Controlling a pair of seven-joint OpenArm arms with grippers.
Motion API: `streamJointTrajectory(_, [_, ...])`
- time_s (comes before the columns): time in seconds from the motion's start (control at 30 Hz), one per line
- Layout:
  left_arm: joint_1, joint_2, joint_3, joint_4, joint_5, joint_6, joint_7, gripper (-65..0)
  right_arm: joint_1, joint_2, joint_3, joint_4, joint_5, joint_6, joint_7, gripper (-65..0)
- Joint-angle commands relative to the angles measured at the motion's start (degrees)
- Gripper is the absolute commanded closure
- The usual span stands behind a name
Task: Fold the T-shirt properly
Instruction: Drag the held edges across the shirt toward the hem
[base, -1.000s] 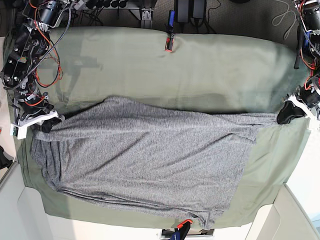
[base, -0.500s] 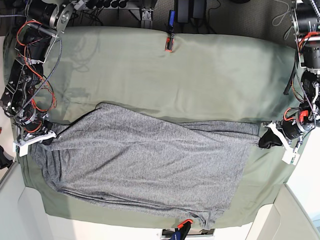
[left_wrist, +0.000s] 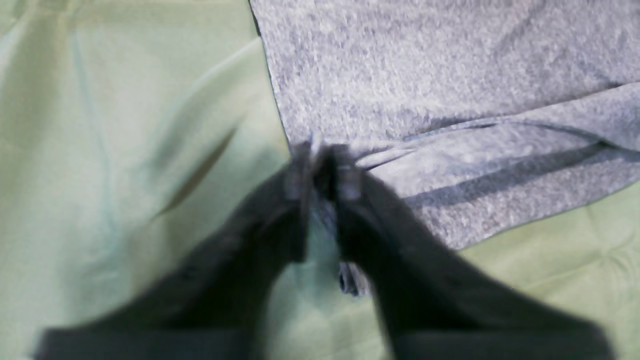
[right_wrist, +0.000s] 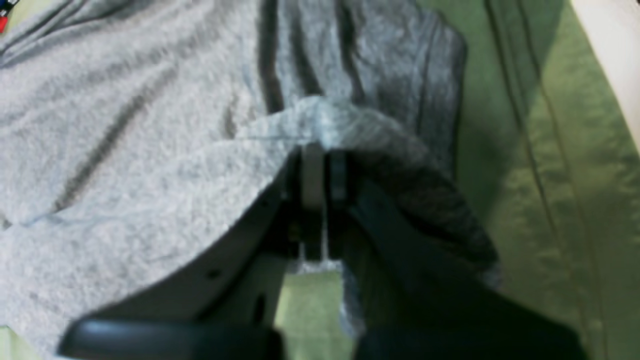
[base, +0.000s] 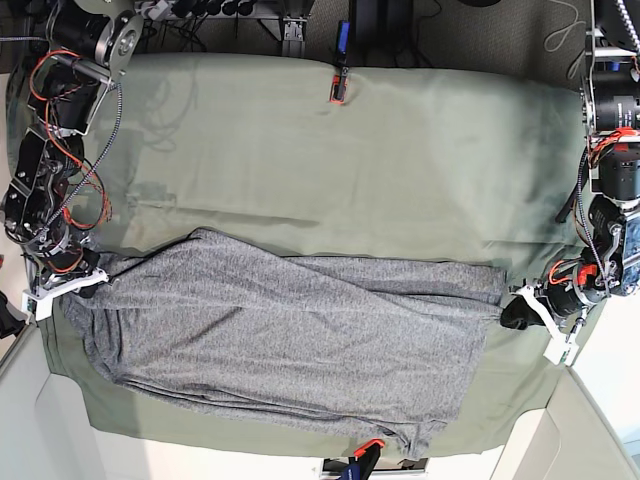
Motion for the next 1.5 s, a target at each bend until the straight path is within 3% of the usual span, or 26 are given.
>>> streamJointTrajectory(0.0, [-1.8,-0.9,-0.3,0.7,-1.2,-0.1,-1.2,-21.8,1.5,0.8,0.1,0.9,0.2,0.0,1.8,-1.1])
streamJointTrajectory(0.07, [-1.8,-0.8,-0.3,0.7,-3.9,-0.1,1.4,-31.7,1.5,0.8,0.1,0.9,1.1,0.0,1.9,-22.8])
streamJointTrajectory(0.1, [-1.8,-0.9,-0.3,0.7,-5.4,-0.1,2.7,-32.7,1.5,0.8,0.0,0.9,1.9,0.0,1.9,-31.5])
streamJointTrajectory(0.17, [-1.8,-1.2,-0.3,0.9,-8.5,-0.1,4.8,-32.7,1.5,1.2,0.0,1.0,3.4,0.1,1.5,-40.8])
streamJointTrajectory(0.43, [-0.7,-6.0,-4.7,6.1,-23.3,-0.1,14.1,-32.6,-0.9,1.4,0.4,13.1,4.3,-0.2,-5.7,-40.9])
streamJointTrajectory(0.53, [1.6,-6.8,-7.2,8.0,-25.0,-0.1,16.9,-32.6,-4.2,1.4,1.2,17.3,3.3,-1.6,-5.7,-40.9])
streamJointTrajectory(0.67, [5.6,-6.7,-7.5,8.0,-25.2,-0.1,16.2,-32.6,-8.0,1.2,1.9,17.3,3.0,-2.6,-5.4,-40.9])
streamJointTrajectory(0.87, [10.7,-4.0,-7.5,7.8,-18.6,-0.1,8.7,-32.6,-12.8,1.3,2.0,17.1,2.1,-3.2,-2.3,-40.9])
streamJointTrajectory(1.13, [10.9,0.7,-7.5,6.6,-7.9,-0.1,2.0,-32.7,-12.6,1.3,2.0,10.4,1.9,-3.3,1.3,-40.9])
streamJointTrajectory(1.37, [10.6,4.2,-7.5,6.6,-2.6,2.6,-1.1,-32.7,-12.6,1.3,2.0,8.1,2.1,-3.3,2.5,-40.9])
streamJointTrajectory(1.47, [10.6,6.0,-7.5,6.6,-0.7,5.3,-2.4,-32.7,-12.6,1.1,1.8,8.1,2.8,-3.2,2.5,-40.9])
